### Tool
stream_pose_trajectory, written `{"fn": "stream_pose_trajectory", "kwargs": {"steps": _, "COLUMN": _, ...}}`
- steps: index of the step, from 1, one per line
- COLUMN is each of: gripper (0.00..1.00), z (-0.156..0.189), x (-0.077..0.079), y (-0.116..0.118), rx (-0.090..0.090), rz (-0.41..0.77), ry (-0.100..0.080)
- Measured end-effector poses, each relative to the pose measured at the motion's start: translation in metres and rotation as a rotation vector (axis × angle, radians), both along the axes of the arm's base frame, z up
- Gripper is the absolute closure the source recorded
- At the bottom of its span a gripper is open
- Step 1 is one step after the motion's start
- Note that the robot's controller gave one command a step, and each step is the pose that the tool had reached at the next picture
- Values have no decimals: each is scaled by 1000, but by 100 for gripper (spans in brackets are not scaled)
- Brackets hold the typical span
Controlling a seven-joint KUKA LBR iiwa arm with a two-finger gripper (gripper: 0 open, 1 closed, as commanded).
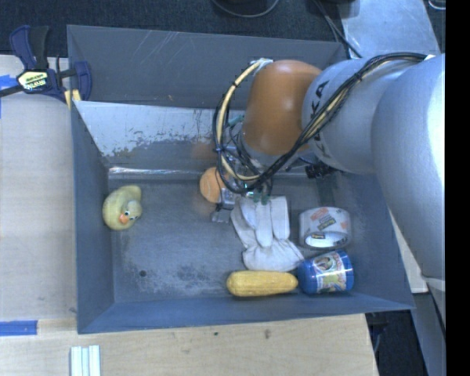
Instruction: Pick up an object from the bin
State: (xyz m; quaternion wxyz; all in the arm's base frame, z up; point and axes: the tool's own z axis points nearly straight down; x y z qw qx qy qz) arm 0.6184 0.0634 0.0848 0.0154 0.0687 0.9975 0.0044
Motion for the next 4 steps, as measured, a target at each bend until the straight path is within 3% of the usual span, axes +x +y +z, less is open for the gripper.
{"fn": "stream_pose_trajectory", "kwargs": {"steps": 1, "gripper": 0, "z": 0, "x": 0, "y": 0, "rx": 0, "rz": 0, "ry": 0}}
{"fn": "stream_pose_trajectory", "kwargs": {"steps": 2, "gripper": 100, "z": 2, "x": -6, "y": 10, "rx": 10, "rz": -200, "ry": -12}}
{"fn": "stream_pose_trajectory", "kwargs": {"steps": 4, "gripper": 100, "z": 3, "x": -6, "y": 10, "rx": 10, "rz": -200, "ry": -12}}
